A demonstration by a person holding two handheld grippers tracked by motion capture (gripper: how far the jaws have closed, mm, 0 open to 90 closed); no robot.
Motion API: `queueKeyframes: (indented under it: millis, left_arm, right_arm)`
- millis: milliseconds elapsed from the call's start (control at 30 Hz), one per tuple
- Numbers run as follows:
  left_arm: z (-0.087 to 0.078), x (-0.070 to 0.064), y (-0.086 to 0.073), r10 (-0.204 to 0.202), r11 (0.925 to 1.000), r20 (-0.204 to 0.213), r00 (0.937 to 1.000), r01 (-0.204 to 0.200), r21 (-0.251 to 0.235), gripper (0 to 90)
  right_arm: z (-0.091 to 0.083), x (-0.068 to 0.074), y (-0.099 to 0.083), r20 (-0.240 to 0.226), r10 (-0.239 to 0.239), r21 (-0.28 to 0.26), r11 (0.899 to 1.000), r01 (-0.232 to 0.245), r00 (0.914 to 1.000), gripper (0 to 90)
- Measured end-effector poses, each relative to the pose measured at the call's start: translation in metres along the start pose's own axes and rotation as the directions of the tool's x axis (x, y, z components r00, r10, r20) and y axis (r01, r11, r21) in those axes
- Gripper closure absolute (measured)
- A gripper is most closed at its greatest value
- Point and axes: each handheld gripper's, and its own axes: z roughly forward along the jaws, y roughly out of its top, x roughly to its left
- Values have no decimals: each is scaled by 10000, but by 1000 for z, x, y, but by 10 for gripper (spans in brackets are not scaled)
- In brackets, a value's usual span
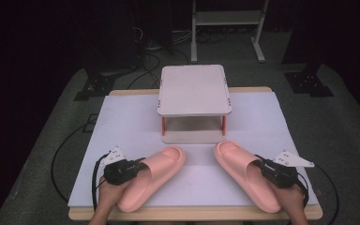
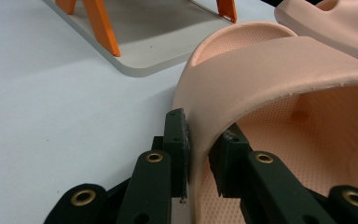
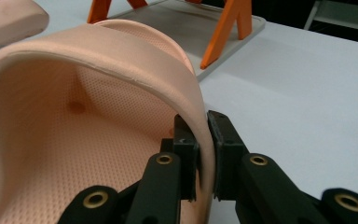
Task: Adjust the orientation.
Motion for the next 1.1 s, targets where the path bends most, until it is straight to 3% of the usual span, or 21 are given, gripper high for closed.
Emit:
queueKeyframes:
  millis: [267,767,1100]
  left_arm:
    - [-3,2,1,-162,9996,-48,9999,160,-243,774]
    - [-14,3,7,-336,9977,105,9994,342,-590,778]
    - [-19,-7,23,21,9981,356,9994,0,-608,780]
  right_arm:
    - [-2,6,6,-314,97,-187,9998,-103,9995,823]
    - [-12,1,16,-263,575,-333,9977,-584,9980,825]
    - [-30,1,40,-687,447,-725,9961,-497,9966,827]
